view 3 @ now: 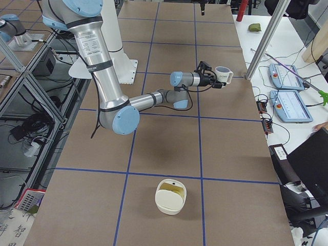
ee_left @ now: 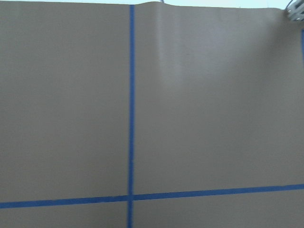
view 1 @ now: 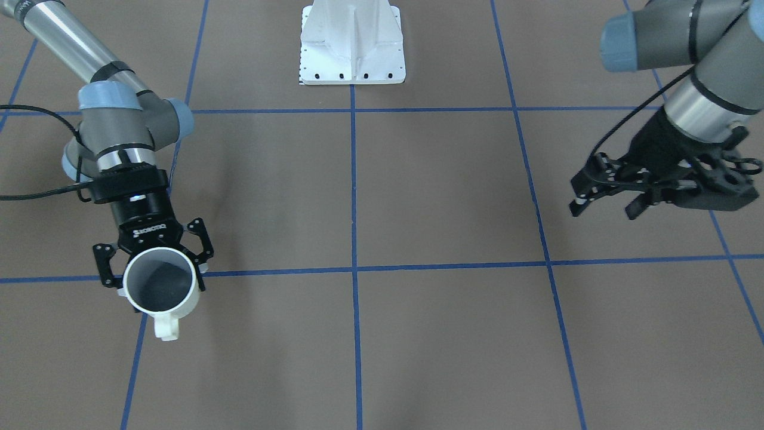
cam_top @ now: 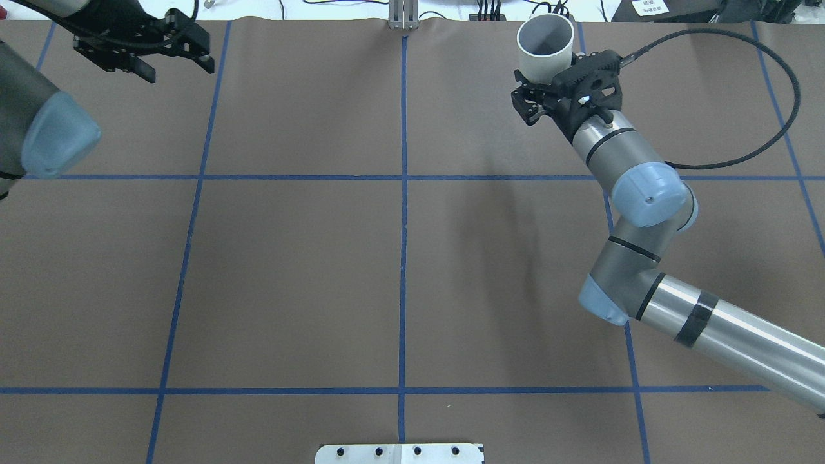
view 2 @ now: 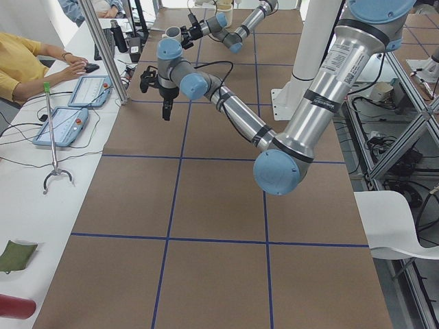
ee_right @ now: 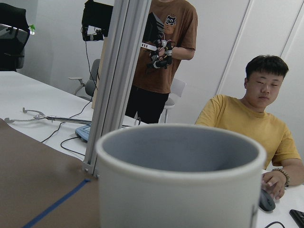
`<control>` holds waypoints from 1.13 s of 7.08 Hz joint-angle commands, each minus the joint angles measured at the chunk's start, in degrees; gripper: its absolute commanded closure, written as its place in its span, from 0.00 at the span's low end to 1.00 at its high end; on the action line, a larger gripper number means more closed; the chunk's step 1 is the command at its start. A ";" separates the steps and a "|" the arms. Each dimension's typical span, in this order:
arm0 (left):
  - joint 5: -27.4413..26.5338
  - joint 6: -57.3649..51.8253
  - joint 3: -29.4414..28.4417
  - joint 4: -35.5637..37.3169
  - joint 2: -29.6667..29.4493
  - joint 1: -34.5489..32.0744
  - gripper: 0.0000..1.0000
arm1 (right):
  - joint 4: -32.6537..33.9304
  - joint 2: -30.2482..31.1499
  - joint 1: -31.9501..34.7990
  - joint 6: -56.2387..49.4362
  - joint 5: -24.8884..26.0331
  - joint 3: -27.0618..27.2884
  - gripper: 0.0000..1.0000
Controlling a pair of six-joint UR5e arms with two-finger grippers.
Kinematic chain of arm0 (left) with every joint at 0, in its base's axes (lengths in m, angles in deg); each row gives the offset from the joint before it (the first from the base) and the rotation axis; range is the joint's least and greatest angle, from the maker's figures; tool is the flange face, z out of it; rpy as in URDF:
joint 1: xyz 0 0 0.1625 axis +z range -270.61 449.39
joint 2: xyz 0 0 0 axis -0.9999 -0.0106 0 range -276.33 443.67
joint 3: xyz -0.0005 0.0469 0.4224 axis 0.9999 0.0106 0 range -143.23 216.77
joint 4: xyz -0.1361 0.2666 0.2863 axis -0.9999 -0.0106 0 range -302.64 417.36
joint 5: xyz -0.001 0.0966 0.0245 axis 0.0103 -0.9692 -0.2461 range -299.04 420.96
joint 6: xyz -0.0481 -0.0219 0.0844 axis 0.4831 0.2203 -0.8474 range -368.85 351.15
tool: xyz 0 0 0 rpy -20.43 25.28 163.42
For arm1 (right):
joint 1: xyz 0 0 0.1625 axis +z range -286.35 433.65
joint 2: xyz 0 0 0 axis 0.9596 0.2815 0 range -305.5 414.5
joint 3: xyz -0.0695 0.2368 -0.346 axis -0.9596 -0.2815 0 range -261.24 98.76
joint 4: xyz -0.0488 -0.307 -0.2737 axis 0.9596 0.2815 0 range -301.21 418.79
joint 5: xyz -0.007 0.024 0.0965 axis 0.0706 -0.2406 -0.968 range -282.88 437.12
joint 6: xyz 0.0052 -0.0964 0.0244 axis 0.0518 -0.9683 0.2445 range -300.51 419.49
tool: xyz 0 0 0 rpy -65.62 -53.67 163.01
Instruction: Left arm hands cup to right arm to dump lemon
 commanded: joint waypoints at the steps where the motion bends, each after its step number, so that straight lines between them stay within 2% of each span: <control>1: -0.08 11.31 -0.58 -1.64 -5.82 3.86 0.00 | 5.60 -4.39 -5.25 0.02 8.88 -0.51 1.00; 2: -0.08 16.75 -2.32 -5.39 -7.23 5.09 0.00 | 10.93 -6.93 -6.48 0.37 10.73 -0.60 1.00; 3: -0.08 22.90 -6.78 -10.48 -10.03 5.97 0.00 | 16.12 -10.18 -8.23 0.72 14.40 -0.86 1.00; 4: -0.52 26.27 -11.61 -14.79 -12.75 7.89 0.00 | 17.83 -11.60 -9.21 0.81 15.13 -1.13 1.00; 5: -0.61 28.83 -13.74 -17.27 -14.17 8.61 0.00 | 18.89 -12.23 -10.52 0.82 18.71 -1.65 1.00; 8: -0.70 31.39 -14.47 -17.91 -15.06 9.23 0.00 | 21.78 -12.32 -12.55 0.20 21.81 -2.01 1.00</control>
